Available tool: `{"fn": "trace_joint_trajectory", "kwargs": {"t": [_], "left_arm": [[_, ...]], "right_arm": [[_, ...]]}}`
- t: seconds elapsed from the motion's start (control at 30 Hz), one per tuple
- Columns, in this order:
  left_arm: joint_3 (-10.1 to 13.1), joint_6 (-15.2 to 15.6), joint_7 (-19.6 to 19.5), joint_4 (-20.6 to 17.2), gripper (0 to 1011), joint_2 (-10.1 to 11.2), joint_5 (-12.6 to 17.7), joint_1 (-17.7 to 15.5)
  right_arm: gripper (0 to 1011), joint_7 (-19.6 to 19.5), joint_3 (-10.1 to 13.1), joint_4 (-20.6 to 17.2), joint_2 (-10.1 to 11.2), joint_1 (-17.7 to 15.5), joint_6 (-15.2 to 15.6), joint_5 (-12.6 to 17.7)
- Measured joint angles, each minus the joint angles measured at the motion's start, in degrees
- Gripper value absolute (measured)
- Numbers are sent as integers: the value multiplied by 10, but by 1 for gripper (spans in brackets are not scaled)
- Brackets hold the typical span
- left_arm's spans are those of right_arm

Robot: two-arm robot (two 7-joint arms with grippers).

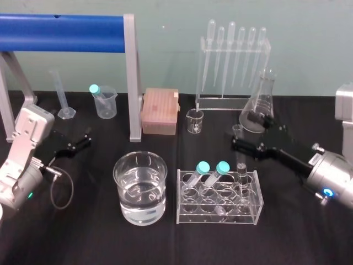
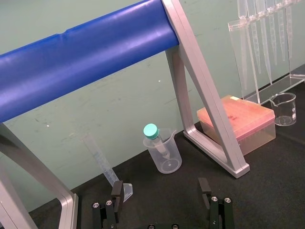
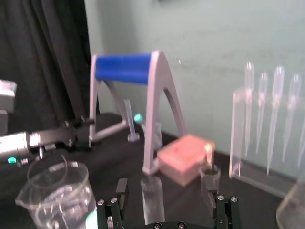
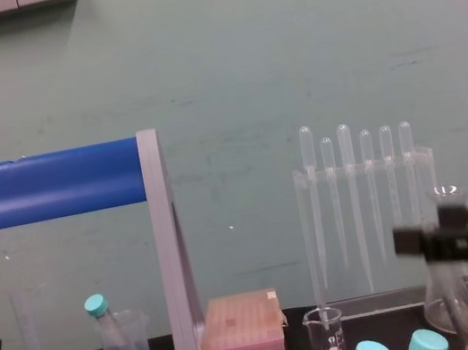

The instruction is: Hold the test tube with one hand and immerse one end into the beaker, then return it to the test tube rack.

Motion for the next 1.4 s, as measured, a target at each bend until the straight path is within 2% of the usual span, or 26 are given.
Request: {"fn": "trace_joint_trajectory", "kwargs": {"t": [0.17,0.3,0.37,0.4,0.47,0.57,0.63,0.77,0.97,1.07,1.4], "left_arm": [[0,0,0,0,1000,0,0,0],[0,0,0,0,1000,0,0,0],[0,0,0,0,1000,0,0,0],[0,0,0,0,1000,0,0,0],[0,0,0,0,1000,0,0,0],[0,0,0,0,1000,0,0,0],[0,0,0,0,1000,0,0,0],[0,0,0,0,1000,0,0,0],[0,0,0,0,1000,0,0,0],[0,0,0,0,1000,0,0,0],[0,0,0,0,1000,0,0,0]], "right_arm": [[1000,0,10,-22,-3,6,-20,-4],[1000,-14,34,-52,-8,9,-51,-7],[1000,-40,57,-69,-12,1,-68,-17],[1000,-40,57,-69,-12,1,-68,-17],[1000,-94,88,-83,-17,-12,-77,-42],[1000,-134,105,-84,-21,-23,-74,-64],[1000,-169,117,-68,-29,-33,-61,-81],[1000,-180,118,-41,-39,-35,-44,-84],[1000,-168,96,19,-63,-29,-9,-87],[1000,-162,90,30,-68,-27,2,-89],[1000,-163,92,27,-66,-28,-1,-88]]}}
